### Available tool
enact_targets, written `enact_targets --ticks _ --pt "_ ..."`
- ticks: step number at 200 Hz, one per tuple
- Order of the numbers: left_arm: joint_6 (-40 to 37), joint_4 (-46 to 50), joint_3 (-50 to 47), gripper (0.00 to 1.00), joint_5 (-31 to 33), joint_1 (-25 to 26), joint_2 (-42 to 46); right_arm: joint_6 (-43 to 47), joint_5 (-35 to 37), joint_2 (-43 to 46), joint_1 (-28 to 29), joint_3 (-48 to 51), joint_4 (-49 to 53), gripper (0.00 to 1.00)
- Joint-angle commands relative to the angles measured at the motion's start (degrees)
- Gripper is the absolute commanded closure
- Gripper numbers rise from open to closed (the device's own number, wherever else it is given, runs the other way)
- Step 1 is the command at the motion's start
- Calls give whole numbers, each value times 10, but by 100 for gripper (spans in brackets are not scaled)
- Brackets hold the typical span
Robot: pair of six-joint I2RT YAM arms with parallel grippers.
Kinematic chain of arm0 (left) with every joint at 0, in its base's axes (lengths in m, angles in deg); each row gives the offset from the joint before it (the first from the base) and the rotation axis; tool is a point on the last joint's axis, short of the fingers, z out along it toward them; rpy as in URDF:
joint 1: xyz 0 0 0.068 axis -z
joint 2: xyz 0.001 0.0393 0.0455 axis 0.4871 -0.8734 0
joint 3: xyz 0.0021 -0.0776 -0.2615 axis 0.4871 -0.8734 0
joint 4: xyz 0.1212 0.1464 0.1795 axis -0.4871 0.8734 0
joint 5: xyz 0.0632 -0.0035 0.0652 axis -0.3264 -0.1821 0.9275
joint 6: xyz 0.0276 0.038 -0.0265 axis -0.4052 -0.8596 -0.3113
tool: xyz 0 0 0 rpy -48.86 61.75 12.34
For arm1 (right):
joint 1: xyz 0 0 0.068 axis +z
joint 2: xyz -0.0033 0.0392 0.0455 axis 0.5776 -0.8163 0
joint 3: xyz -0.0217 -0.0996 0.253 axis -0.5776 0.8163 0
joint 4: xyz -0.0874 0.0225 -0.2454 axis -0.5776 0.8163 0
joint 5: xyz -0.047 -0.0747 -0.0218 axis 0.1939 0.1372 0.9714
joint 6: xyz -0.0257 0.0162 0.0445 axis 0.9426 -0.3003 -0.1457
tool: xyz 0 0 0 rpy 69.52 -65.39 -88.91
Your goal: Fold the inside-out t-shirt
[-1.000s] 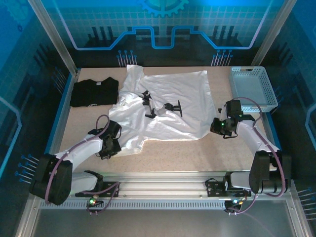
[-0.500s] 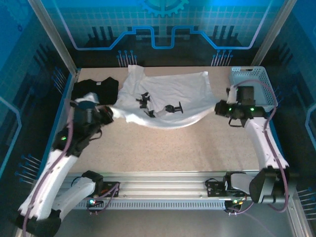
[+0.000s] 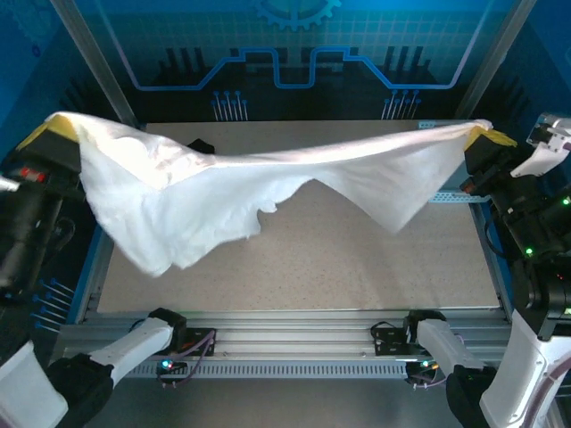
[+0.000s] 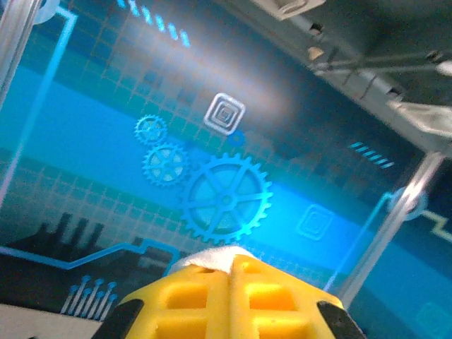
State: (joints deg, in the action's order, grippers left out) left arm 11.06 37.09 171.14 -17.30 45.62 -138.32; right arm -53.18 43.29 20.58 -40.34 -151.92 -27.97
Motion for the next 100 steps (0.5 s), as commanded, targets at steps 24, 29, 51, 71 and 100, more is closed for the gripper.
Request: enact_targets --ticks 24,29,51,71,100 --pt "-17 2 -12 100 -31 -91 -177 7 14 -91 -7 51 -24 94" --pt "-19 -3 -2 100 -33 -98 -194 9 14 -102 -7 54 -37 94" --pt "-46 -31 45 100 -31 -109 -266 15 16 -163 -7 53 -85 95" --pt "-63 -38 101 100 -34 -111 -325 13 -1 -214 -7 29 -107 95" --pt "-65 -49 150 100 -60 -112 -355 20 -18 -249 -3 -3 -106 95"
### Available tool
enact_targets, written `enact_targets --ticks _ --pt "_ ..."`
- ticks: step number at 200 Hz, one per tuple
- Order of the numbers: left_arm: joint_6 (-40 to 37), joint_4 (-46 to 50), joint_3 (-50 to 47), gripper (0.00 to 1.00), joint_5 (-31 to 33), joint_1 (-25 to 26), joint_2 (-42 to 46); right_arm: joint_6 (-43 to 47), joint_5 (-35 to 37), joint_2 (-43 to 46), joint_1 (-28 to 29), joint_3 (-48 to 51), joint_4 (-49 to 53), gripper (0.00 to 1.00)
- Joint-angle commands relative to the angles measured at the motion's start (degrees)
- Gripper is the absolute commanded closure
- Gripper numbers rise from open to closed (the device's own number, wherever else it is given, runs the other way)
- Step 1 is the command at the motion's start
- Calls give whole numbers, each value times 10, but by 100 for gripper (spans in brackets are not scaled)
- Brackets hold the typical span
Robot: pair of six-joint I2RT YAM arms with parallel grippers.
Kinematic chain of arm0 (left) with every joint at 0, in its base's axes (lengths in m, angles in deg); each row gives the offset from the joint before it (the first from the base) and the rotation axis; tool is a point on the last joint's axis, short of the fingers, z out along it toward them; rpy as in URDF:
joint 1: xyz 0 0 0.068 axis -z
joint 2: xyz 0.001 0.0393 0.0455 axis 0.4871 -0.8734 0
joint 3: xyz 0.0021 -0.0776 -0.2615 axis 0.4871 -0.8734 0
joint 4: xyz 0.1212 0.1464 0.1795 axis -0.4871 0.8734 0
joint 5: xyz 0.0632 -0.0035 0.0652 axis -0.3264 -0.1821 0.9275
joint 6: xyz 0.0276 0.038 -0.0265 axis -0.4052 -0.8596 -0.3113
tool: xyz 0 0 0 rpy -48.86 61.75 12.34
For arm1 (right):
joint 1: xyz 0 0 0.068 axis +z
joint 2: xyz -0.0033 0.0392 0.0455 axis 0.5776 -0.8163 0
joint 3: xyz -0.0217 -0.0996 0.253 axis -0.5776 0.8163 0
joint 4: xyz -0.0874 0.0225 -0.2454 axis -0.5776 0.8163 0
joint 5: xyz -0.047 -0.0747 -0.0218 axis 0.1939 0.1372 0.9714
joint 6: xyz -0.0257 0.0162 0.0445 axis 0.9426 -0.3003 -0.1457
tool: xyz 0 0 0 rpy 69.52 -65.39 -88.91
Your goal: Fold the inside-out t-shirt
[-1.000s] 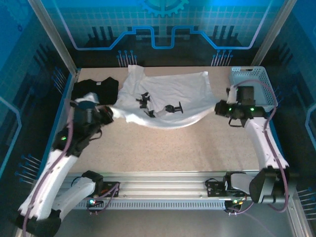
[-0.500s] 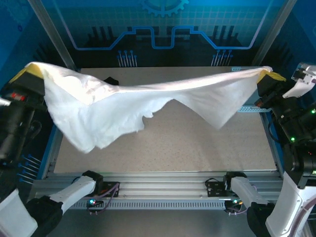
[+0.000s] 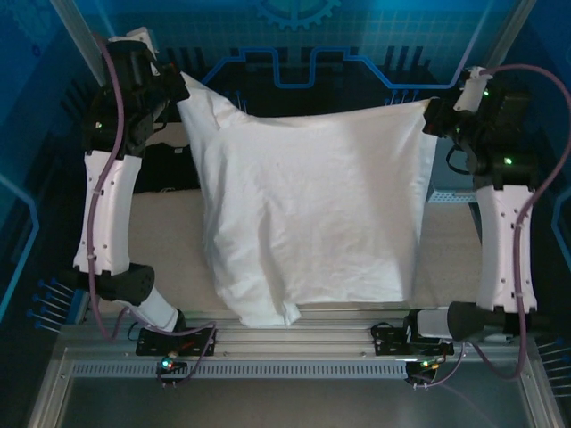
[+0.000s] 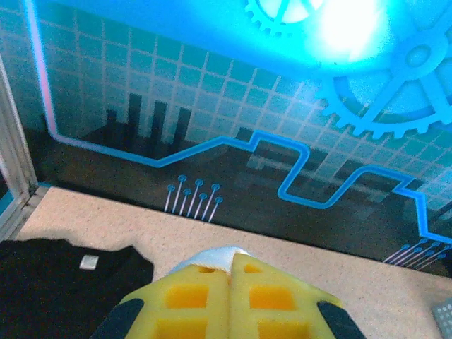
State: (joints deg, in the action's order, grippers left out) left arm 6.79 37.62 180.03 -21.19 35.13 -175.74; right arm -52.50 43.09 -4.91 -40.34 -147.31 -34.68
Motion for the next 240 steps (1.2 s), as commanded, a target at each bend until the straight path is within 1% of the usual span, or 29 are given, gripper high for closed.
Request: enact_targets --ticks 1,22,37,68,88,108,129,156,189,217,240 --pt "-22 -55 62 100 -21 -7 19 14 -17 7 -4 -50 -39 95" --pt "-15 -61 59 100 -41 -7 45 26 -18 25 -3 -49 -30 95" --pt "-4 -67 39 100 -55 -6 83 35 -17 49 -3 -47 -16 95" --pt "16 -101 -43 100 -66 -6 212 51 -3 129 -3 -38 27 95" --pt "27 -108 -76 100 -72 -6 287 54 4 182 -3 -40 49 94" --pt "34 -111 -82 100 -87 -6 344 56 13 229 -3 -59 76 94" --pt "35 -117 -64 100 -94 -6 374 58 19 255 -3 -95 101 94" --pt "21 -108 -20 100 -87 -6 365 62 23 258 -3 -142 122 94" --pt "-3 -102 7 100 -73 -6 315 72 29 239 -3 -151 119 94" --pt "-25 -128 -21 100 -59 -6 256 86 36 220 -3 -99 80 94" --pt "-30 -177 -88 100 -60 -7 206 98 39 199 -3 -25 23 94"
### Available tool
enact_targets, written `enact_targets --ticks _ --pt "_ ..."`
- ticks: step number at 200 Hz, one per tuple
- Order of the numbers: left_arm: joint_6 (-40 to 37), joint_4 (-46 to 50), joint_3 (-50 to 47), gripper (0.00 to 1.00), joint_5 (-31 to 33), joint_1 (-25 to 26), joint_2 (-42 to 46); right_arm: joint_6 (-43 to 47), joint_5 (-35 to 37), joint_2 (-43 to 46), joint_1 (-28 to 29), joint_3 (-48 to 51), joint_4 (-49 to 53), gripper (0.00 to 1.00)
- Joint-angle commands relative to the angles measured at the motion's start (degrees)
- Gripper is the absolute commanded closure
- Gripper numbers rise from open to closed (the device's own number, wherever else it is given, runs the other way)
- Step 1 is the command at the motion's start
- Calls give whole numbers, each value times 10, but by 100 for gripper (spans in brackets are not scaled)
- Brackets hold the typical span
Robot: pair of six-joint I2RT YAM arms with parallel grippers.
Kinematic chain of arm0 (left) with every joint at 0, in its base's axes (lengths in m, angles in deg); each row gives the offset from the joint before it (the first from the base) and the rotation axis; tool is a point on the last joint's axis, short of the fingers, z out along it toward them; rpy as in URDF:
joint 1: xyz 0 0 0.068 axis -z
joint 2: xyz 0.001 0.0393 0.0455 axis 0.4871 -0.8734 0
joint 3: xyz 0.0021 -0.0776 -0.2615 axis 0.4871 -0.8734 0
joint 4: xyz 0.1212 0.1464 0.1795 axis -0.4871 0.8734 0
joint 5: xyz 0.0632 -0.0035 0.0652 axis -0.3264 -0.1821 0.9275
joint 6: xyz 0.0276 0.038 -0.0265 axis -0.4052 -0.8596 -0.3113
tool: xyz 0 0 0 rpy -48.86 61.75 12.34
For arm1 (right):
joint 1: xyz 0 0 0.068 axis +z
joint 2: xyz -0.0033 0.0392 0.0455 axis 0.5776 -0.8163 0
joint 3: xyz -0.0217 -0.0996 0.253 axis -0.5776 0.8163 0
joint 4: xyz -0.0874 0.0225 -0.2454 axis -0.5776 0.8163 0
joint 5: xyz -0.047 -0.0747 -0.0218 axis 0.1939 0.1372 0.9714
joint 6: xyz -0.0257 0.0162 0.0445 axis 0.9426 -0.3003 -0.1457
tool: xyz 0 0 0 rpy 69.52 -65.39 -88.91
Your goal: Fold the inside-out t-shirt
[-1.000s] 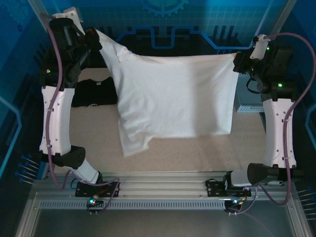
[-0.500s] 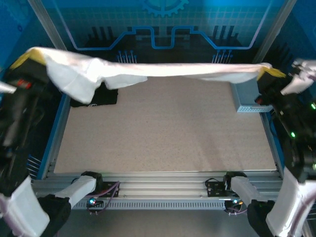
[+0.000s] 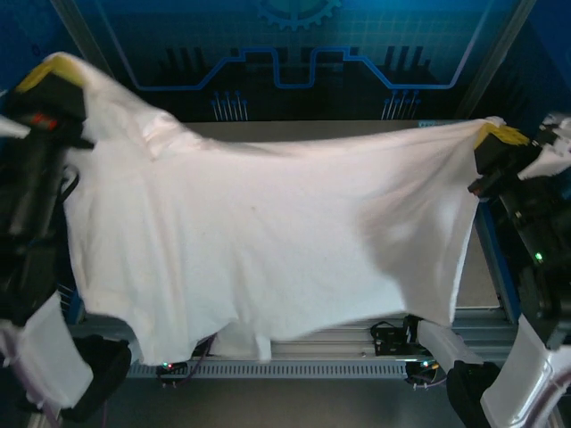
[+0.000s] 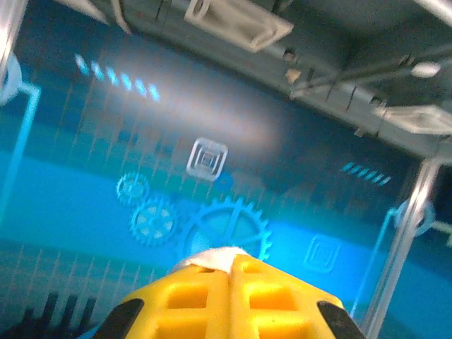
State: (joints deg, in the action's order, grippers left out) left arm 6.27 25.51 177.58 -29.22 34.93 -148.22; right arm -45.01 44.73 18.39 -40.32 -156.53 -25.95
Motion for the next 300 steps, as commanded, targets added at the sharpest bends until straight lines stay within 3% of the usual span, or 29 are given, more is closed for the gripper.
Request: enact_targets --ticks 1,35,70,92,106,112,125,138,154,190,233,263,300 --pt "-25 -59 -66 100 20 -4 -72 23 23 -35 -3 71 -68 94" --pt "-22 -159 -169 100 4 -4 -178 27 50 -115 9 178 -168 94" --pt "-16 -207 -126 99 -18 -4 -399 33 120 -279 51 207 -275 92" --pt "-1 -160 70 87 -45 -3 -613 37 201 -446 80 150 -327 88" --pt "6 -84 284 61 -61 -2 -776 26 226 -579 86 29 -295 78" --pt "13 -62 379 55 -61 -2 -835 17 235 -636 87 -36 -255 73" --pt "22 -60 463 41 -65 -2 -898 18 253 -739 87 -163 -186 59" --pt "32 -94 386 32 -66 -2 -862 17 255 -780 87 -232 -144 56" --pt "45 -181 191 27 -78 -2 -759 22 244 -789 90 -223 -133 51" --pt "98 -229 -110 25 -88 -2 -554 40 202 -661 108 -19 -138 47" --pt "208 -340 -496 24 -118 -1 -326 17 80 -557 111 199 -145 45" --pt "201 -317 -611 23 -100 -6 -260 35 33 -609 113 163 -142 45" --pt "198 -294 -665 22 -109 -9 -217 43 65 -745 98 27 -48 46"
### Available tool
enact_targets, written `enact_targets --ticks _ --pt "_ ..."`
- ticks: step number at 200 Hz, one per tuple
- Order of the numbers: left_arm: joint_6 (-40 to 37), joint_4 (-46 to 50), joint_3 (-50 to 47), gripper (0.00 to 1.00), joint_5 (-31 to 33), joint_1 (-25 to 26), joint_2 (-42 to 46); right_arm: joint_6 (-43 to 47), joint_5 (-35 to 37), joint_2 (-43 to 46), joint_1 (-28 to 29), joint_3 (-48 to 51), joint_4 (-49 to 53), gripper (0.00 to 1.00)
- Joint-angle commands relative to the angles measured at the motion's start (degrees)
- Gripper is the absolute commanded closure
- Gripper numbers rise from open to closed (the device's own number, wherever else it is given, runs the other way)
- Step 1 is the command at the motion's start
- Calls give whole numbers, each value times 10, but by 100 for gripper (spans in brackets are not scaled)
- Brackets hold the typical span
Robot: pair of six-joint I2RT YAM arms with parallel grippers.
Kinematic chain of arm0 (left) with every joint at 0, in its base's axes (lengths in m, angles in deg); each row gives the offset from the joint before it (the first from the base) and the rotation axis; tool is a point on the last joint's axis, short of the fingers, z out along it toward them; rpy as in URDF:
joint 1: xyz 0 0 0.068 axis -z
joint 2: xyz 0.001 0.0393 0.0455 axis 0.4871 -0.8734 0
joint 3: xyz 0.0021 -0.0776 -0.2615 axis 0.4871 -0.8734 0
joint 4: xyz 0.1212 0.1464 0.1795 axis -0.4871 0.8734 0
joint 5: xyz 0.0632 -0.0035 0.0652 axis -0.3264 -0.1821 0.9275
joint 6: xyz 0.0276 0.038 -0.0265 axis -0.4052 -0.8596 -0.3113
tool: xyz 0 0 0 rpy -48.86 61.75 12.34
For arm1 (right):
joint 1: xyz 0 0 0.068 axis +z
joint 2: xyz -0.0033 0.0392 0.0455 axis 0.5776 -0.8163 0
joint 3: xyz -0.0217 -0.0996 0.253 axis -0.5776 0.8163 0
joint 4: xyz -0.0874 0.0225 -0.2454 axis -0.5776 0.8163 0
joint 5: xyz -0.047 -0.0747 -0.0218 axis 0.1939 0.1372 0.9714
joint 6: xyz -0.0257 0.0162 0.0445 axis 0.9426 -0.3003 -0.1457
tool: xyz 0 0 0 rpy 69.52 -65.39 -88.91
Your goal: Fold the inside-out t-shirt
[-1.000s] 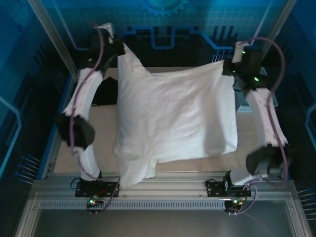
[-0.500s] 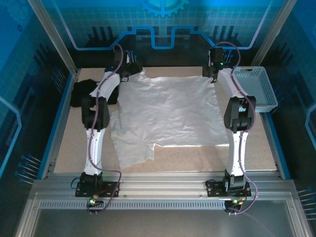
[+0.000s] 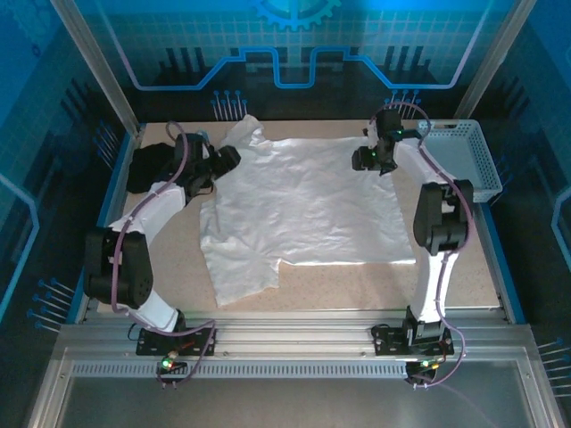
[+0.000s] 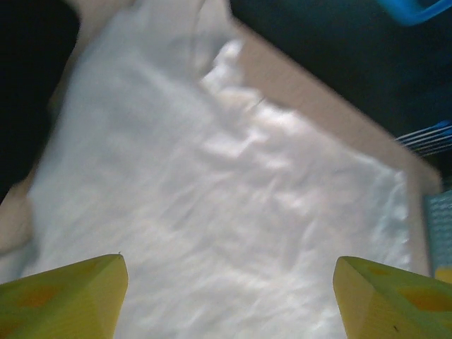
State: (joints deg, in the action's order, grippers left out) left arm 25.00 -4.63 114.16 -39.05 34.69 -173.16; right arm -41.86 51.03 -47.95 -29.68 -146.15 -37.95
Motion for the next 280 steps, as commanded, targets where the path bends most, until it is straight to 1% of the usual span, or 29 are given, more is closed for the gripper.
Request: enact_targets --ticks 1,32,71,86,104,117,123,127,165,179,190,209,213,225,244,254,268,280 --pt "12 7 -32 23 -11 -6 34 12 4 -85 -8 -79 74 46" --pt "19 11 -57 22 -32 -5 64 1 31 -151 -31 -126 131 48" --pt "13 22 -86 22 -40 -5 103 -9 58 -176 -57 -114 156 51" --pt "6 34 -97 21 -38 -5 117 -10 62 -168 -66 -99 156 51" --pt "-1 37 -115 21 -32 -5 132 -19 111 -162 -75 -94 165 52" --pt "-8 45 -126 21 -25 -5 135 -23 131 -159 -85 -87 169 52" --pt "-11 49 -129 20 -22 -5 135 -26 135 -156 -91 -84 170 56" --pt "-13 51 -130 20 -20 -5 135 -28 137 -154 -93 -82 170 57" --pt "-24 58 -142 19 -3 -5 122 -35 170 -129 -109 -80 167 56" --pt "-25 57 -139 19 -1 -5 108 -33 161 -130 -110 -88 168 56" --pt "-24 57 -137 19 -2 -5 97 -25 141 -131 -106 -96 168 55" --pt "-19 41 -135 19 -21 -3 80 -10 114 -122 -91 -92 153 53" --pt "-19 40 -132 19 -26 -1 75 -8 109 -100 -86 -87 146 52" --pt "-27 40 -122 19 -30 11 60 -6 84 -72 -78 -71 127 51" --pt "-40 39 -101 18 -23 32 25 -14 46 -11 -62 -24 93 49" --pt "-38 35 -91 19 -21 32 6 -22 32 25 -51 15 69 48" --pt "-35 14 -77 19 -22 32 -27 -34 24 82 -31 96 26 47" --pt "-35 9 -54 19 -30 32 -57 -40 18 110 -22 138 7 47"
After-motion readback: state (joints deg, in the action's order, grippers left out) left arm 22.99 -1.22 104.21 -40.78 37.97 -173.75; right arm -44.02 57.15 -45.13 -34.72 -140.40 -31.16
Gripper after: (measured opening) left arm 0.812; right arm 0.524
